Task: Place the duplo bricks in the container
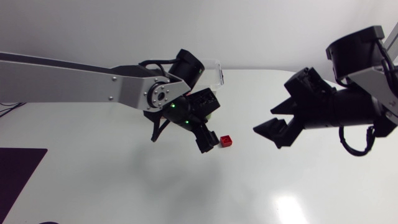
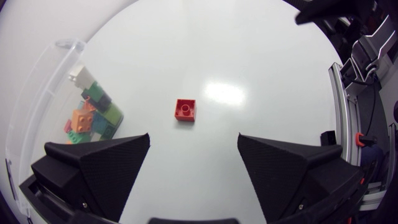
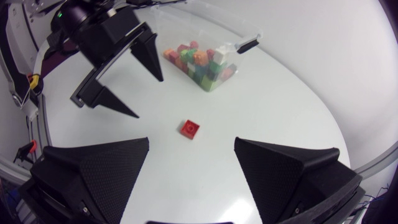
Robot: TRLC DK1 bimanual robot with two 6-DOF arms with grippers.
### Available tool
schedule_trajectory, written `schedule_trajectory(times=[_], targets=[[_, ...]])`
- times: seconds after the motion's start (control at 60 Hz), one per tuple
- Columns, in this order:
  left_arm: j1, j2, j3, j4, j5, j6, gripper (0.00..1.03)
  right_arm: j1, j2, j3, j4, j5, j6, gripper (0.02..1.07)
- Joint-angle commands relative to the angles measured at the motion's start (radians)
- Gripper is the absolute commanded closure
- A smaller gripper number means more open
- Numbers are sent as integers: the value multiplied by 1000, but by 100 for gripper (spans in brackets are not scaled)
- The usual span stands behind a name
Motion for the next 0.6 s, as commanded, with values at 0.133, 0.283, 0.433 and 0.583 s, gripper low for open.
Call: schedule_trajectory(times=[0.133,0.283,0.433,0.583], targets=[[-19,181,176,-85,14,46,6,24,-102,-152,-101,-6,-111,8],[-31,290,285,-119,7,46,6,66,-137,-209,-159,-7,-173,8],[-43,404,400,-163,-17,47,7,76,-158,-245,-209,-7,-214,8],[-46,490,500,-220,-34,49,8,109,-189,-272,-265,-7,-260,8]])
